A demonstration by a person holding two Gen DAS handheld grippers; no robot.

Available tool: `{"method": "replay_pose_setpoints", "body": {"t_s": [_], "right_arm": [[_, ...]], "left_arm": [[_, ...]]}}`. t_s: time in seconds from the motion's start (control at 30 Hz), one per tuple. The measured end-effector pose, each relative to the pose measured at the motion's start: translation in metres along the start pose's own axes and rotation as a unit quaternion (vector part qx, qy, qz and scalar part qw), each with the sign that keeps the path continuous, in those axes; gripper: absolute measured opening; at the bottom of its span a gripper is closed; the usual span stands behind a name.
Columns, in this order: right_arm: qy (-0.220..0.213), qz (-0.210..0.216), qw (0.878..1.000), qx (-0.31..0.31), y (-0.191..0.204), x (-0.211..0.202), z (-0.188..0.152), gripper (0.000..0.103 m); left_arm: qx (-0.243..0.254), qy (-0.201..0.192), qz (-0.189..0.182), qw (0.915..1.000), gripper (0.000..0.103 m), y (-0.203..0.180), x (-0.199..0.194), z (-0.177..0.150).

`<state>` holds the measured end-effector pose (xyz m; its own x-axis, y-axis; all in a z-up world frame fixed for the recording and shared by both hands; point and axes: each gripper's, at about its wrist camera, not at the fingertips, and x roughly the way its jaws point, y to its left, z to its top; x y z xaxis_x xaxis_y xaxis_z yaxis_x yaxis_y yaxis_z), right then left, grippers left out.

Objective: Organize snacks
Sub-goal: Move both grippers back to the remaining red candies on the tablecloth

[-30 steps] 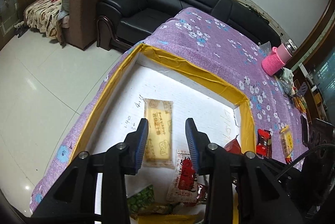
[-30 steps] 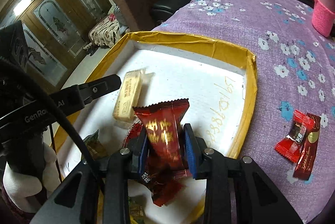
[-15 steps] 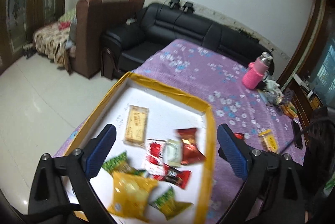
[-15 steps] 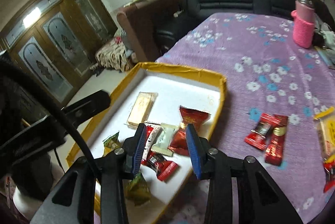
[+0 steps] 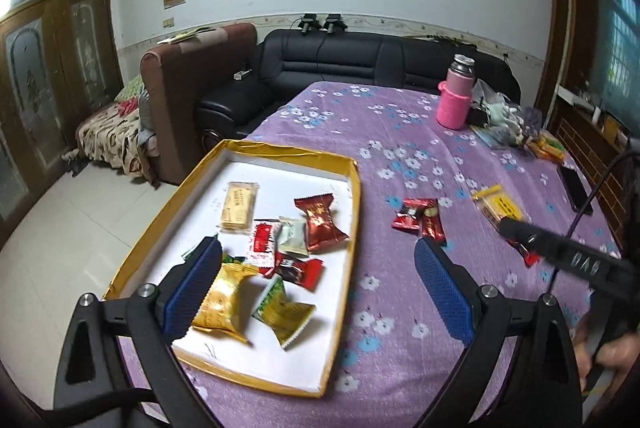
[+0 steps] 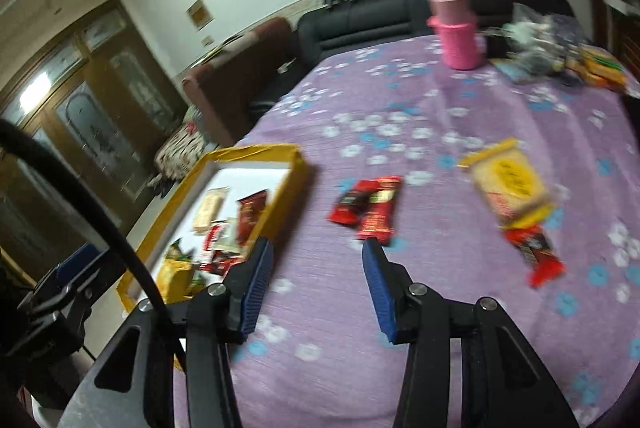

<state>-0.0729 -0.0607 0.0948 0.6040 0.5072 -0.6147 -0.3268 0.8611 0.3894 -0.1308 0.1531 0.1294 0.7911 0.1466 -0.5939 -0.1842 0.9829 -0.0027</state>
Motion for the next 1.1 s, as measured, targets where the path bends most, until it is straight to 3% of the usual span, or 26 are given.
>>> {"method": "replay_pose_setpoints", "body": {"t_s": [0.37,0.6,0.8,1.0,1.03,1.1], "right_arm": [[-0.036,-0.043,0.997,0.06,-0.07,-0.038,0.006,0.049],[-0.042,-0.077,0.993,0.08,-0.105,-0.04,0.006,0.05],[0.005,-0.134,0.988,0.081,-0.139,-0.019,-0.004,0.054],[0.04,-0.156,0.986,0.041,-0.139,0.018,-0.006,0.054],[0.043,-0.158,0.986,0.03,-0.136,0.023,-0.005,0.054],[0.048,-0.163,0.985,0.012,-0.131,0.032,-0.003,0.054]], "left_arm": [[0.019,0.015,-0.014,0.9996,0.097,-0.019,-0.001,-0.007],[-0.019,0.07,-0.091,0.9932,0.093,-0.011,0.021,-0.019],[-0.037,0.106,-0.133,0.9846,0.093,-0.015,0.04,-0.028],[-0.019,0.11,-0.159,0.9809,0.092,-0.031,0.045,-0.028],[-0.012,0.109,-0.164,0.9803,0.089,-0.035,0.045,-0.027],[0.005,0.109,-0.181,0.9774,0.072,-0.043,0.048,-0.023]]}}
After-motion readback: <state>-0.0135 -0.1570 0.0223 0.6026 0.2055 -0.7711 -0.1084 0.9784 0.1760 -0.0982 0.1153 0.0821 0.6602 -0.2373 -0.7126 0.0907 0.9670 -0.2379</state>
